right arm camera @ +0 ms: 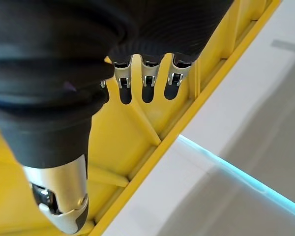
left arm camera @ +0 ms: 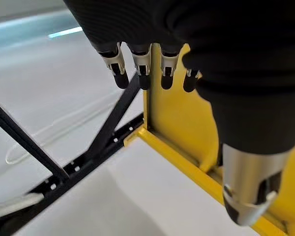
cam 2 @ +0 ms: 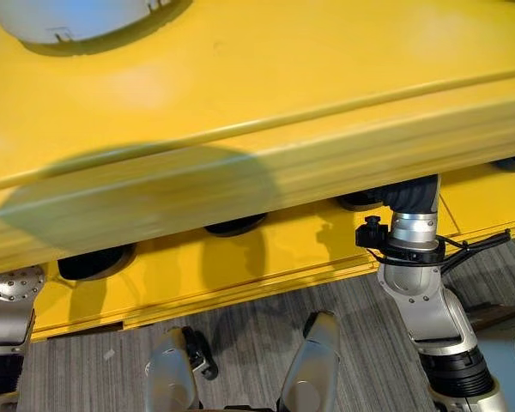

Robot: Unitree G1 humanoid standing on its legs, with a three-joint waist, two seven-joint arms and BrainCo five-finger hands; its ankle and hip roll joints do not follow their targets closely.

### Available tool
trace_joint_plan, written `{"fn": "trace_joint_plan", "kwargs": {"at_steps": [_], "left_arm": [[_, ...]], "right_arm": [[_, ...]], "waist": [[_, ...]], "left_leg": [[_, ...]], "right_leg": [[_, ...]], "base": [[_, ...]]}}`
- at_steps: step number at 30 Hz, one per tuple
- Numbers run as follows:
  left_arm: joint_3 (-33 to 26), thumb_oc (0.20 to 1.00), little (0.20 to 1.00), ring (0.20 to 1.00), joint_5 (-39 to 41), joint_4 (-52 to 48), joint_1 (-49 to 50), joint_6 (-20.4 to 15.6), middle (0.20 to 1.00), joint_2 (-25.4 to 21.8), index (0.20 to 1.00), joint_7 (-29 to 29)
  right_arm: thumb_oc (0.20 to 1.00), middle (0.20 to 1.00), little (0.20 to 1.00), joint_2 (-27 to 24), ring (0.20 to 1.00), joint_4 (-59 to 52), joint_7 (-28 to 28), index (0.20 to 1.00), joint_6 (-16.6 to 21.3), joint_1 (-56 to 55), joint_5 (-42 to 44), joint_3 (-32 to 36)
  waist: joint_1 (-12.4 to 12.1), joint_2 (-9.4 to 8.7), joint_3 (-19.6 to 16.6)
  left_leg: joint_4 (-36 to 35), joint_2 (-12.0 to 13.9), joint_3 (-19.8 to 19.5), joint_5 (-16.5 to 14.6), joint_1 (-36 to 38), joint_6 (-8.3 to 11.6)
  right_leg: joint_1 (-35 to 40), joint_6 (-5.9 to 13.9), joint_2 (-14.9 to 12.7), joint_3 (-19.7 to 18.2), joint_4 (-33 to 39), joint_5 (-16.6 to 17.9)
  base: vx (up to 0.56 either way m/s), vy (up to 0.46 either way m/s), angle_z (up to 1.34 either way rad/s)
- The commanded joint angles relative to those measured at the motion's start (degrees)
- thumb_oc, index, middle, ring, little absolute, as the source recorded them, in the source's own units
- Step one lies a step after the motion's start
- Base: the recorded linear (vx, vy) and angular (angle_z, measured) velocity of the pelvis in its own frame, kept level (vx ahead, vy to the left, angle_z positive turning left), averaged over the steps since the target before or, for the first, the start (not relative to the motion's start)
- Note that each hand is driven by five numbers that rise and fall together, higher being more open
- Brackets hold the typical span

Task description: Move parts from the plastic box to the shelf.

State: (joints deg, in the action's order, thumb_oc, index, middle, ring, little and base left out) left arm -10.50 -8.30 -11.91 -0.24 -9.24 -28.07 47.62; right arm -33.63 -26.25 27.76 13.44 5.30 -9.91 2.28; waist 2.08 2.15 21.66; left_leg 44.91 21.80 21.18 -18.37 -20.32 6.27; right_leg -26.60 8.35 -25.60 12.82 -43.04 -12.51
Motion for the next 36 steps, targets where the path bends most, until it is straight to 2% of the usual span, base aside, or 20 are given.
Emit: {"fn": "trace_joint_plan", "kwargs": {"at_steps": [1, 3, 6, 8, 10, 13, 16, 19, 20, 23, 25, 26, 27, 28, 29, 31, 33, 34, 35, 36], "left_arm": [[2.4, 1.000, 1.000, 1.000, -0.7, -7.3, 3.1, -9.9, 1.000, -1.2, 1.000, -11.8], [2.9, 1.000, 1.000, 1.000, 0.2, -7.8, 3.5, -10.3, 1.000, -0.9, 1.000, -14.3], [5.5, 1.000, 1.000, 1.000, 7.6, -10.4, 6.5, -12.1, 1.000, -0.7, 1.000, -24.9], [6.0, 1.000, 1.000, 1.000, 8.7, -10.7, 7.0, -12.5, 1.000, -1.1, 1.000, -25.7], [6.5, 1.000, 1.000, 1.000, 10.7, -10.8, 7.0, -14.5, 1.000, -1.7, 1.000, -27.7], [7.0, 1.000, 1.000, 1.000, 9.5, -11.1, 6.3, -15.1, 1.000, -2.3, 1.000, -27.8], [7.5, 1.000, 1.000, 1.000, 5.6, -11.4, 5.7, -15.5, 1.000, -2.5, 1.000, -24.7], [7.6, 1.000, 1.000, 1.000, 2.0, -11.3, 4.6, -16.7, 1.000, -2.7, 1.000, -22.4], [7.7, 1.000, 1.000, 1.000, 2.9, -11.1, 4.2, -16.7, 1.000, -2.6, 1.000, -22.8], [8.5, 1.000, 1.000, 1.000, 6.5, -10.1, 4.0, -15.3, 1.000, -2.1, 1.000, -24.4], [8.6, 1.000, 1.000, 1.000, 7.3, -9.7, 4.1, -14.9, 1.000, -2.0, 1.000, -25.1], [8.7, 1.000, 1.000, 1.000, 8.1, -9.3, 4.3, -14.7, 1.000, -1.9, 1.000, -25.5], [8.9, 1.000, 1.000, 1.000, 9.7, -9.0, 4.7, -14.2, 1.000, -2.1, 1.000, -26.5], [8.7, 1.000, 1.000, 1.000, 12.8, -8.9, 5.7, -13.2, 1.000, -2.2, 1.000, -28.9], [8.7, 1.000, 1.000, 1.000, 14.0, -9.0, 6.2, -13.1, 1.000, -2.2, 1.000, -29.7], [8.9, 1.000, 1.000, 1.000, 16.2, -9.6, 7.2, -12.7, 1.000, -1.9, 1.000, -31.3], [8.8, 1.000, 1.000, 1.000, 17.0, -9.7, 7.4, -12.7, 1.000, -2.1, 1.000, -31.8], [8.7, 1.000, 1.000, 1.000, 18.2, -9.7, 7.7, -13.0, 1.000, -2.4, 1.000, -32.6], [8.7, 1.000, 1.000, 1.000, 18.5, -9.7, 7.7, -13.1, 1.000, -2.4, 1.000, -32.6], [8.7, 1.000, 1.000, 1.000, 19.6, -10.0, 7.7, -13.8, 1.000, -2.3, 1.000, -32.2]], "right_arm": [[1.000, 1.000, 1.000, 2.5, 1.000, -5.7, -0.6, 1.000, 3.2, 0.3, -1.0, 1.2], [1.000, 1.000, 1.000, 2.8, 1.000, -5.6, -1.0, 1.000, 3.2, 0.0, -0.9, 1.2], [1.000, 1.000, 1.000, 2.5, 1.000, -5.5, -3.9, 1.000, 2.4, -2.1, 2.7, 2.4], [1.000, 1.000, 1.000, 2.3, 1.000, -5.1, -4.4, 1.000, 2.1, -2.3, 3.4, 2.4], [1.000, 1.000, 1.000, 1.9, 1.000, -4.4, -4.2, 1.000, 1.3, -2.4, 4.4, 2.2], [1.000, 1.000, 1.000, 1.9, 1.000, -3.7, -3.5, 1.000, 1.4, -2.2, 4.6, 2.2], [1.000, 1.000, 1.000, 2.2, 1.000, -3.2, -2.2, 1.000, 1.6, -2.3, 3.5, 1.7], [1.000, 1.000, 1.000, 3.5, 1.000, -3.1, -0.2, 1.000, 0.6, -2.6, 1.7, 0.1], [1.000, 1.000, 1.000, 3.9, 1.000, -2.8, 0.0, 1.000, 0.6, -2.7, 1.7, -0.5], [1.000, 1.000, 1.000, 5.0, 1.000, -2.2, -1.0, 1.000, 1.0, -3.1, 1.2, -1.8], [1.000, 1.000, 1.000, 5.3, 1.000, -2.0, -1.6, 1.000, 1.1, -3.7, 1.3, -2.2], [1.000, 1.000, 1.000, 5.3, 1.000, -2.0, -2.1, 1.000, 1.3, -4.4, 1.7, -2.4], [1.000, 1.000, 1.000, 5.0, 1.000, -2.2, -2.4, 1.000, 1.8, -5.5, 2.5, -2.5], [1.000, 1.000, 1.000, 4.4, 1.000, -2.8, -3.4, 1.000, 2.0, -6.8, 4.0, -2.3], [1.000, 1.000, 1.000, 4.1, 1.000, -3.2, -3.9, 1.000, 1.7, -6.8, 4.8, -2.2], [1.000, 1.000, 1.000, 3.8, 1.000, -3.6, -4.5, 1.000, 0.9, -5.5, 5.1, -3.2], [1.000, 1.000, 1.000, 3.4, 1.000, -3.3, -4.6, 1.000, 0.8, -4.6, 5.7, -3.4], [1.000, 1.000, 1.000, 2.5, 1.000, -2.4, -4.4, 1.000, 1.2, -3.7, 6.3, -3.7], [1.000, 1.000, 1.000, 2.2, 1.000, -2.1, -4.4, 1.000, 1.3, -3.3, 6.6, -3.8], [1.000, 1.000, 1.000, 0.7, 1.000, -1.5, -5.1, 1.000, 1.4, -1.4, 7.5, -4.1]], "waist": [[-1.9, -0.86, -0.5], [-2.0, -0.99, -0.5], [-2.9, -1.82, -0.1], [-3.0, -1.95, 0.0], [-3.4, -2.35, 0.1], [-3.8, -2.58, 0.1], [-4.0, -2.91, 0.1], [-3.7, -3.71, -0.8], [-3.8, -3.46, -1.4], [-3.5, -2.96, -2.2], [-3.2, -2.64, -2.4], [-2.9, -2.33, -2.7], [-2.9, -1.69, -3.2], [-3.4, -0.99, -4.0], [-3.8, -1.17, -4.2], [-5.0, -1.99, -4.2], [-5.7, -2.78, -4.2], [-6.4, -3.62, -3.9], [-6.6, -3.78, -3.8], [-6.8, -3.63, -2.8]], "left_leg": [[-6.3, -3.5, 0.5, 1.5, 4.0, -4.06], [-6.9, -3.6, 0.6, 1.8, 4.3, -4.06], [-12.5, -4.8, 1.3, 4.4, 7.3, -3.82], [-13.9, -5.3, 1.6, 5.0, 8.1, -3.84], [-18.5, -6.9, 2.2, 7.0, 10.5, -3.79], [-21.2, -8.5, 1.9, 6.8, 12.3, -3.50], [-22.9, -10.2, 1.9, 6.5, 13.6, -3.90], [-26.5, -13.5, 3.0, 7.3, 15.6, -5.11], [-29.0, -14.3, 3.2, 6.9, 17.5, -4.84], [-33.2, -16.0, 4.3, 7.9, 19.9, -5.48], [-34.4, -16.6, 4.1, 8.2, 20.3, -6.07], [-35.5, -17.0, 3.9, 8.8, 20.5, -6.69], [-36.4, -16.8, 3.5, 10.1, 20.2, -7.14], [-37.2, -16.1, 3.6, 12.2, 19.0, -7.11], [-37.0, -16.0, 3.8, 12.7, 17.9, -7.08], [-36.3, -16.4, 3.7, 13.2, 14.8, -7.32], [-35.3, -16.3, 3.8, 13.6, 12.2, -6.83], [-33.6, -15.3, 3.4, 14.9, 9.3, -5.24], [-33.0, -14.8, 3.3, 15.6, 8.3, -4.55], [-31.8, -13.0, 2.5, 18.0, 5.2, -2.53]], "right_leg": [[5.3, 0.78, -0.8, 4.8, 1.2, 0.3], [5.7, 0.83, -0.8, 5.2, 1.9, 0.6], [8.9, 1.14, 0.1, 7.3, 7.9, 4.0], [9.8, 1.22, 0.3, 7.8, 9.8, 5.1], [12.1, 1.77, 0.3, 8.9, 15.9, 9.3], [14.0, 3.03, -0.1, 9.2, 20.1, 11.8], [15.7, 3.78, -0.6, 9.8, 24.4, 15.1], [17.9, 4.48, -1.4, 10.2, 32.2, 22.0], [19.1, 5.78, -1.5, 10.8, 34.0, 23.6], [18.5, 6.02, -2.0, 11.7, 32.4, 26.8], [18.1, 5.79, -1.5, 10.9, 29.6, 25.6], [17.9, 5.39, -0.4, 9.9, 26.2, 23.3], [18.2, 3.61, 2.2, 9.7, 20.9, 18.1], [19.1, 0.84, 6.8, 10.2, 12.7, 10.0], [19.8, 0.25, 8.6, 10.2, 10.6, 7.8], [20.8, -0.17, 11.4, 9.7, 6.5, 6.2], [23.4, -0.84, 13.2, 9.9, 9.8, 3.7], [26.5, -2.62, 16.5, 10.4, 18.3, -0.1], [27.4, -3.55, 17.4, 10.4, 20.9, -1.1], [29.1, -5.80, 19.6, 9.8, 26.7, -1.7]], "base": [[-0.03, -0.049, 0.13], [-0.03, -0.038, 0.00], [-0.10, -0.021, 0.20], [-0.08, 0.066, 0.10], [-0.14, 0.155, 0.07], [-0.06, 0.128, 0.02], [-0.08, 0.122, -0.03], [-0.10, 0.154, 0.01], [0.01, 0.171, 0.02], [-0.07, 0.158, -0.20], [-0.07, 0.120, -0.24], [-0.06, 0.119, -0.22], [-0.15, 0.077, -0.16], [-0.18, -0.019, 0.01], [-0.19, -0.101, 0.08], [-0.20, -0.179, -0.03], [-0.18, -0.286, -0.21], [-0.15, -0.335, -0.52], [-0.32, -0.490, -0.58], [-0.28, -0.298, -0.59]]}}
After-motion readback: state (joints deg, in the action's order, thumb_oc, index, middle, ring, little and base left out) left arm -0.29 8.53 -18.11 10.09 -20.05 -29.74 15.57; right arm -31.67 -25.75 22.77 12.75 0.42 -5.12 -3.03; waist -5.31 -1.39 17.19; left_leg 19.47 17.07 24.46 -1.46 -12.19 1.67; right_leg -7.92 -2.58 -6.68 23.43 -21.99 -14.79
